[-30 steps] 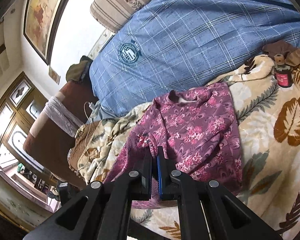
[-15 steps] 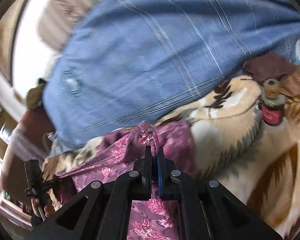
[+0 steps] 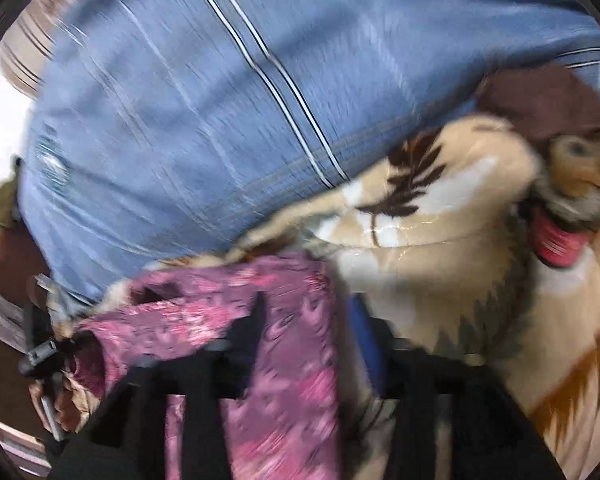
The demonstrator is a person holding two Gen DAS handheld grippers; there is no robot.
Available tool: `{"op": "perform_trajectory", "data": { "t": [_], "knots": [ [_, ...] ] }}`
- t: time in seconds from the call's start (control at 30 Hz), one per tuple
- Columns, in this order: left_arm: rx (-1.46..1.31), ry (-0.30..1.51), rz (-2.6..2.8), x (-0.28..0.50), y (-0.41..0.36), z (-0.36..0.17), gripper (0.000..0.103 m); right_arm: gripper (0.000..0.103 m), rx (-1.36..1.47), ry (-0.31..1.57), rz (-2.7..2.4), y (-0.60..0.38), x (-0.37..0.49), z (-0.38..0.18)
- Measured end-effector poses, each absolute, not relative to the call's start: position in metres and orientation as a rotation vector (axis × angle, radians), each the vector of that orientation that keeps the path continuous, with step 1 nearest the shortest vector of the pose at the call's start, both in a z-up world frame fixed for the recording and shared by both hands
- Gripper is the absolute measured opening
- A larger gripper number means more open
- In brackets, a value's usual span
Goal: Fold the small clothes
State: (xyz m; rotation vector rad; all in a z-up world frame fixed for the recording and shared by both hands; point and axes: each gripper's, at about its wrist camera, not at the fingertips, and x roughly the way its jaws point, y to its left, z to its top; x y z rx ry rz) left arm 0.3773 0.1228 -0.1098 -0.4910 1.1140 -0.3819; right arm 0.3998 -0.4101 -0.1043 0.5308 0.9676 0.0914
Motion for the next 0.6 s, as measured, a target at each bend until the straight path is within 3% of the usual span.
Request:
{"op": "perform_trajectory", "data": {
  "t": [0.07, 0.13, 0.43, 0.47, 0.6],
  "knots": [
    [-0.431, 1.052, -0.306, 0.357, 0.122, -0.096, 0.070, 0.061, 0.575, 0.920, 0.114, -0.412, 0.376, -0.092],
    [-0.390, 0.980, -0.307, 0.352, 0.112, -0.089, 0.078, 0.066, 0.602, 0.882, 0.112, -0.407, 0.354, -0.089],
    [-0.206, 1.218, -0.283, 0.461, 0.082, -0.127, 0.078, 0.066, 0.508, 1.065, 0.122, -0.393, 0.409, -0.139],
    [-0.221, 1.248, -0.263, 0.464, 0.089, -0.132, 0.072, 0.063, 0.509, 1.099, 0.139, -0.393, 0.418, -0.148],
    [-0.319, 1.095, -0.296, 0.416, 0.122, -0.105, 0.073, 0.040, 0.438, 1.127, 0.143, -0.388, 0.431, -0.159]
  ]
}}
